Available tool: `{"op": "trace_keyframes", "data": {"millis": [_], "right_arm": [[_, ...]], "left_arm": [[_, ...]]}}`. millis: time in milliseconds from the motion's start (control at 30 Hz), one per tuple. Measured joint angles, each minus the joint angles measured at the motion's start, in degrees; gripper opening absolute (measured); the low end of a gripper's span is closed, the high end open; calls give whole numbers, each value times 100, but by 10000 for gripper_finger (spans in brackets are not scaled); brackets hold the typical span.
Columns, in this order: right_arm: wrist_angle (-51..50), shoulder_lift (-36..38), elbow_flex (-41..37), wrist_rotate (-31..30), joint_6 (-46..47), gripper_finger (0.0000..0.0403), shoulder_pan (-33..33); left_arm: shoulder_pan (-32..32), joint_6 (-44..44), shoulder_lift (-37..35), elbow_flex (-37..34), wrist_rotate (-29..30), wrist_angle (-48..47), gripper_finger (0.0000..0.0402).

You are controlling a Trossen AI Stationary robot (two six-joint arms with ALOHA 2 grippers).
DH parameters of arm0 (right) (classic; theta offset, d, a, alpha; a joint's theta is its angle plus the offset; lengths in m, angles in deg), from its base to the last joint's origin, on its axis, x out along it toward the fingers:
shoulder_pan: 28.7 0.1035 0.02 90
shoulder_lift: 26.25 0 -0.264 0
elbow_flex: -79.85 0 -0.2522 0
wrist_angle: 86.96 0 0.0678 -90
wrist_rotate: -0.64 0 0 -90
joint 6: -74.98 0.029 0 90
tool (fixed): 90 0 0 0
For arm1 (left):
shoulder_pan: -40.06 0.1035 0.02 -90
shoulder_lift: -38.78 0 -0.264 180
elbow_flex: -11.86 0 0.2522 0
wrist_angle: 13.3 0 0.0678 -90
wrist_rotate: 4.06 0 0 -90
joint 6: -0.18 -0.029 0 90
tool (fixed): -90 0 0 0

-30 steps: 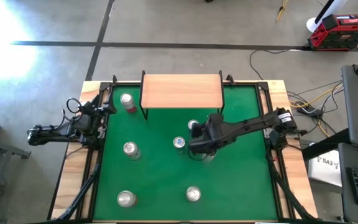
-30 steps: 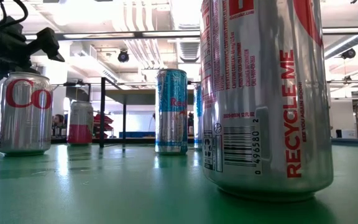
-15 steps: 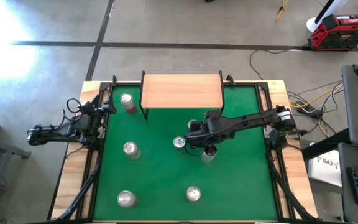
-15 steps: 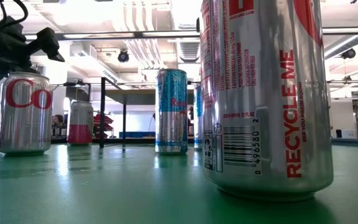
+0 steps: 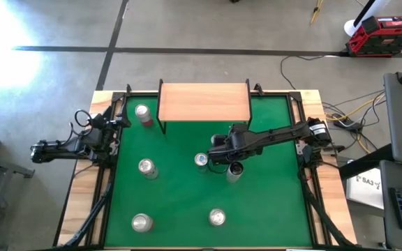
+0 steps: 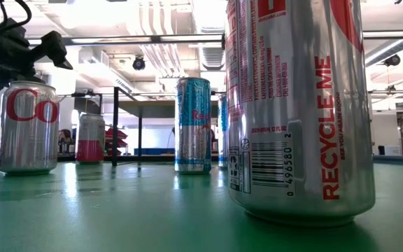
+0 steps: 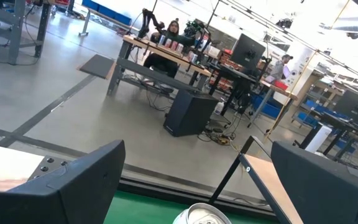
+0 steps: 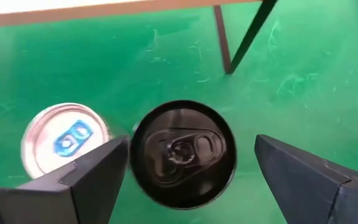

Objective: Place canned beverage on shelf
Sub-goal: Put the top white-yellow soda can on the shelf

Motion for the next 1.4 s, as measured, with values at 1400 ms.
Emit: {"op": "trace_keyframes", "data": {"millis": [1400], "right_arm": [[-190, 40, 456, 291, -269, 244, -177]], "left_arm": [[1, -1, 0, 0, 0, -2, 389]]}}
